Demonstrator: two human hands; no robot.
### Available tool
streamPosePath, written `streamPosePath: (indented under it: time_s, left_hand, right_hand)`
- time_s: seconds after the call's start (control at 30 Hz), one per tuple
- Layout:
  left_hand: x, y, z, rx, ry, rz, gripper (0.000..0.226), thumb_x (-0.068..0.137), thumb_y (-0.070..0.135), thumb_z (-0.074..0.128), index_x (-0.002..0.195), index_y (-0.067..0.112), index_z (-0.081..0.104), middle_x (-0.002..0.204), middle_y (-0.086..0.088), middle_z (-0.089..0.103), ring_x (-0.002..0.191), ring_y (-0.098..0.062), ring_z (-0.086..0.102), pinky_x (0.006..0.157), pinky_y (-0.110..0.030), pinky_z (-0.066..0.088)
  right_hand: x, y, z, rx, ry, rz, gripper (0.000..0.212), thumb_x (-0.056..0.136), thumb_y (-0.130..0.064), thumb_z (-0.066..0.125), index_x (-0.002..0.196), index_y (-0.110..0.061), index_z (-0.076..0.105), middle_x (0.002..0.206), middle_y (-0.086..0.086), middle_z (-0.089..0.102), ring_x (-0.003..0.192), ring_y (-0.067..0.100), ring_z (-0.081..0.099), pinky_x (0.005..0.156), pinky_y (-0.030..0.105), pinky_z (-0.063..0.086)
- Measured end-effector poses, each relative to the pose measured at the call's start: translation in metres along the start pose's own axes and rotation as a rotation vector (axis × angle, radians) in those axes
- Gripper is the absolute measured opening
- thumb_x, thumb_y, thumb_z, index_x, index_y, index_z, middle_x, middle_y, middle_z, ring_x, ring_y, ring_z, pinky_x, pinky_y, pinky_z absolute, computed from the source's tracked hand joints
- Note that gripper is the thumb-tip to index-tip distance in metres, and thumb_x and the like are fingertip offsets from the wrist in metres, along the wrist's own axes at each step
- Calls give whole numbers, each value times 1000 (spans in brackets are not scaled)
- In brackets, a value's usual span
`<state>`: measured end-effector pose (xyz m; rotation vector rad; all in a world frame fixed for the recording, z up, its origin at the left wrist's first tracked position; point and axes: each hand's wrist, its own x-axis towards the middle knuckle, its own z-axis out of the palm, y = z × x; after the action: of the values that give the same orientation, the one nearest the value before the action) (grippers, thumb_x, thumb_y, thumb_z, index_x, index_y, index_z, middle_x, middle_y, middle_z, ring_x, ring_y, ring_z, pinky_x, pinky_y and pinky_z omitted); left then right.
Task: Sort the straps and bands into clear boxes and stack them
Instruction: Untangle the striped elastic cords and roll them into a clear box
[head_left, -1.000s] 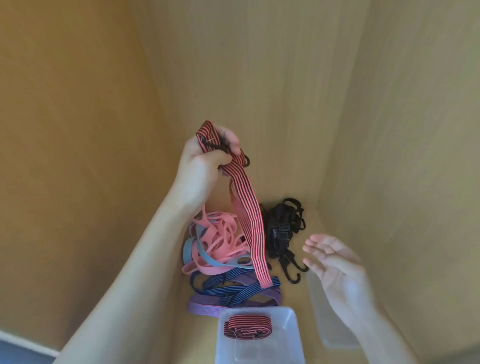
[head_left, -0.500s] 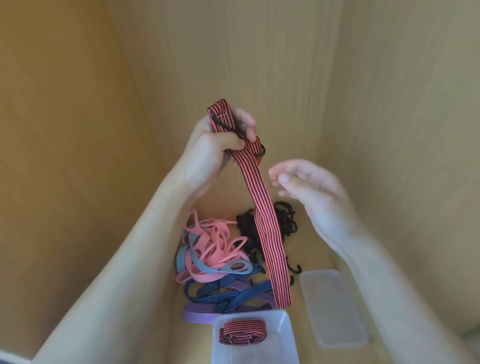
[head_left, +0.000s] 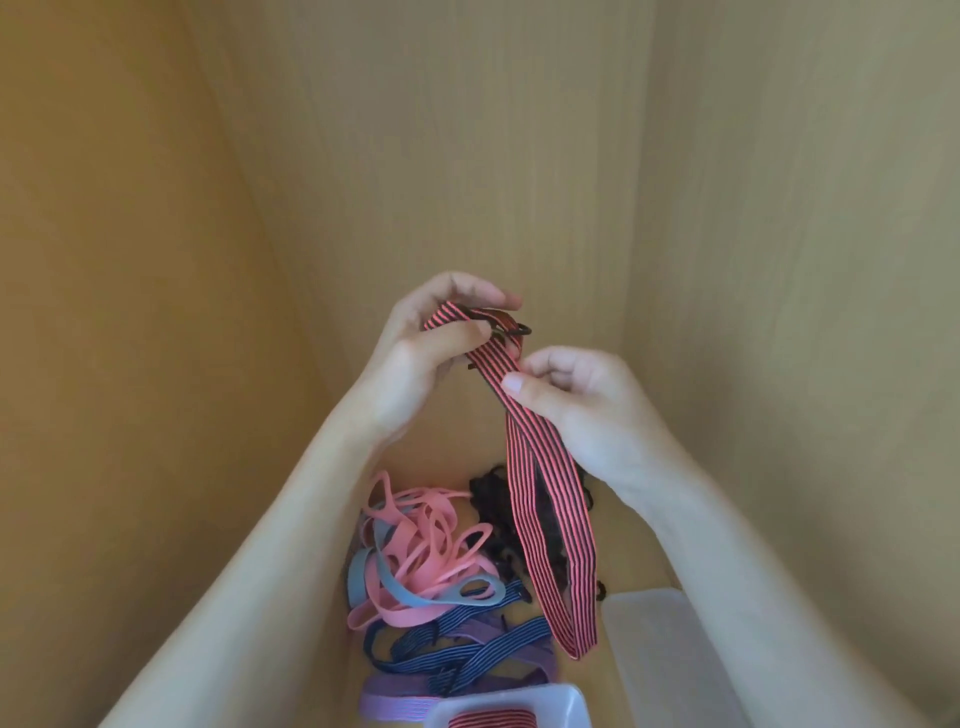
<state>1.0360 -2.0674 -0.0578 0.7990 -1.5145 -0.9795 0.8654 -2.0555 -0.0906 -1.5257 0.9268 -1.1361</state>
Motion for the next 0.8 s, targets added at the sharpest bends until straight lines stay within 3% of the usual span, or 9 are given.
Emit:
streamPosePath:
  time_s: [0.1, 0.23, 0.4, 0.6, 0.7, 0.8]
  left_hand:
    - [-1, 6, -7, -29, -44, -8, 51, 68, -6, 39, 117, -3, 52, 123, -31, 57, 101, -39, 64, 90, -43, 54]
    - [5, 5, -5, 216, 89, -54, 47, 83, -30, 36, 120, -6, 52, 113, -28, 63, 92, -35, 74, 86, -38, 60]
    - [8, 4, 2, 237, 137, -85, 33, 95, -20, 37, 121, -6, 51, 94, -25, 71, 79, -37, 75, 69, -35, 63]
    - [14, 16, 8, 140, 119, -94, 40, 88, -19, 29, 116, -2, 52, 81, -22, 73, 61, -36, 72, 53, -34, 60]
    - [21, 16, 14, 88, 99, -86, 44, 82, -18, 28, 112, -1, 56, 81, -22, 73, 53, -33, 69, 48, -31, 55]
    - [26, 12, 18, 36, 71, -97, 46, 77, -17, 29, 109, -1, 58, 81, -19, 72, 49, -30, 64, 46, -30, 51]
  right_hand:
    - [2, -2, -13, 216, -24, -27, 9, 97, -5, 60, 90, -4, 64, 77, 10, 66, 70, 22, 59, 67, 31, 47]
    - [9, -4, -27, 300, 1, -84, 8, 98, 3, 52, 97, -1, 60, 86, 10, 72, 59, 17, 55, 53, 24, 41]
    - [19, 0, -33, 371, 55, -38, 8, 95, 3, 57, 98, -2, 61, 91, 14, 74, 53, 17, 49, 49, 22, 36]
    - [26, 10, -26, 375, 22, 20, 13, 90, -5, 69, 97, -6, 58, 79, 6, 63, 59, 16, 54, 59, 27, 43]
    - [27, 11, -20, 380, -43, 27, 25, 84, -13, 75, 98, -7, 55, 75, 2, 64, 57, 16, 57, 56, 28, 45]
    - [28, 9, -16, 331, -56, 10, 54, 71, -24, 82, 111, 3, 57, 84, 9, 68, 55, 15, 53, 51, 26, 43]
